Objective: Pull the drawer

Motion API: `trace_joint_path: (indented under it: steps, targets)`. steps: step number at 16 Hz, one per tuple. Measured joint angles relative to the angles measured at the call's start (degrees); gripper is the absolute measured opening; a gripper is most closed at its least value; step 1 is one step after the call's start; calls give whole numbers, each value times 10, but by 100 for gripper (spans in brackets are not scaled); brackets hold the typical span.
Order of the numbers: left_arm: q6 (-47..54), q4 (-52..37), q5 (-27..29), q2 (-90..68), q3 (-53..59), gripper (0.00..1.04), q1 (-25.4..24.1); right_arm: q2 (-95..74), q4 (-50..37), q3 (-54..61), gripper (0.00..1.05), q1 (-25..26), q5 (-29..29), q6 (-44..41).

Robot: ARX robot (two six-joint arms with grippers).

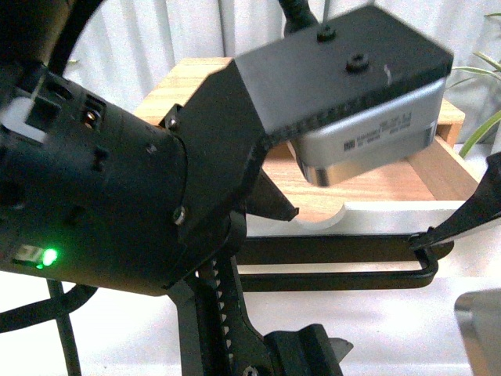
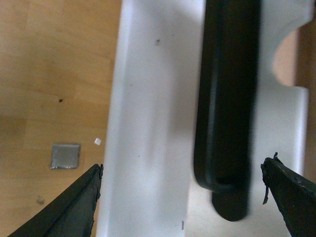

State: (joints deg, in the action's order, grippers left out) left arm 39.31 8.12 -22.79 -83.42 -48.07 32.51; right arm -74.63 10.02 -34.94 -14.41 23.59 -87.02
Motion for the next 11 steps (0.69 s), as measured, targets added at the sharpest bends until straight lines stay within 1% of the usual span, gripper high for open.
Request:
trace_joint_path:
  steps: [2, 4, 6, 7, 8, 9, 10, 11]
  targets:
    - [-18, -19, -12, 24, 0, 98, -12, 18, 4, -26, 98, 18, 29, 29]
    - [-50, -56, -23, 41, 0, 98, -40, 21, -20, -47, 98, 47, 63, 84]
    - [-103, -108, -36, 55, 0, 98, -80, 20, -62, -63, 98, 82, 101, 170]
    - [-140, -141, -36, 65, 0, 98, -101, 20, -96, -70, 98, 101, 109, 224]
    - [-174, -183, -29, 75, 5, 98, -126, 20, -139, -72, 98, 119, 109, 291]
    - [-218, -217, -4, 80, 10, 98, -153, 16, -186, -74, 98, 136, 94, 361]
    - [-261, -241, 30, 83, 21, 98, -184, 15, -227, -78, 98, 153, 61, 432]
    - [-298, -251, 72, 83, 35, 98, -212, 12, -245, -91, 98, 179, 13, 541]
